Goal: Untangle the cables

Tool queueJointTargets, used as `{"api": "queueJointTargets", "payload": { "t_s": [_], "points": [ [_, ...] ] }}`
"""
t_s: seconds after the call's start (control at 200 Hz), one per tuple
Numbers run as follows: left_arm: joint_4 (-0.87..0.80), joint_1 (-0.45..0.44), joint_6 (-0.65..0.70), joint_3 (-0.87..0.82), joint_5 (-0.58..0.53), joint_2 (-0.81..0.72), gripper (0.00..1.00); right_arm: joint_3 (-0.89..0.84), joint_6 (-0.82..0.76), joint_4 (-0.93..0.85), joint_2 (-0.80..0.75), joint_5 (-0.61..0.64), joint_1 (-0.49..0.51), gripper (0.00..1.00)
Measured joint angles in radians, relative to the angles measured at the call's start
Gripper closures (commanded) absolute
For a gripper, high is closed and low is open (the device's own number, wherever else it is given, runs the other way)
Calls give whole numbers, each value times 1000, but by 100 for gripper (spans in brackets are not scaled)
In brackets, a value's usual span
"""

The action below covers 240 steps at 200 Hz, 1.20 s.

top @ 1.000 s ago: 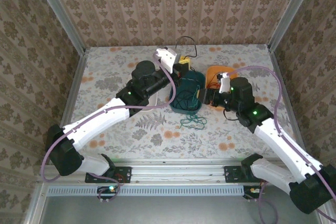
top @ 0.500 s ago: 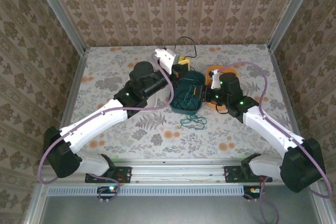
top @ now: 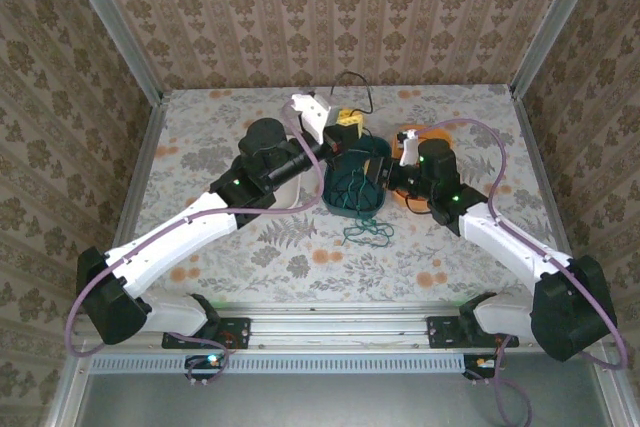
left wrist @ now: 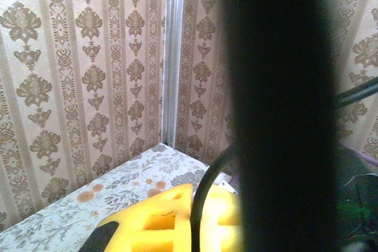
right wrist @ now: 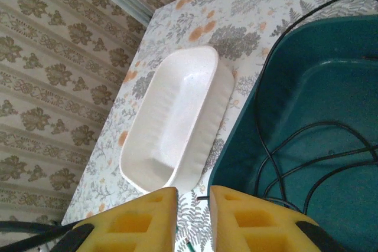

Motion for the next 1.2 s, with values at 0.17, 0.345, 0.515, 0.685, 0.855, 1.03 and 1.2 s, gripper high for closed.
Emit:
{"api": "queueJointTargets", "payload": {
  "t_s": [0.17,0.345,0.515,0.685,0.855,1.03,1.2],
  "points": [
    [0,-13,1,0,6,0,100,-48,16,10,-40,-27,0,76],
    [0,-23,9,0,19,0,100,-85,23,34,-66,-67,0,76],
    [1,-26,11,0,36,0,100,-120,25,49,-94,-125,0,75],
    [9,-26,13,-1,72,0,100,-146,18,53,-157,-187,0,75],
    [11,-29,19,-2,119,0,100,-165,-2,45,-206,-224,0,75],
    [17,-44,23,-3,168,0,100,-169,-24,21,-208,-222,0,75],
    [17,-57,35,-3,187,0,100,-170,-32,14,-194,-212,0,75]
  ]
}}
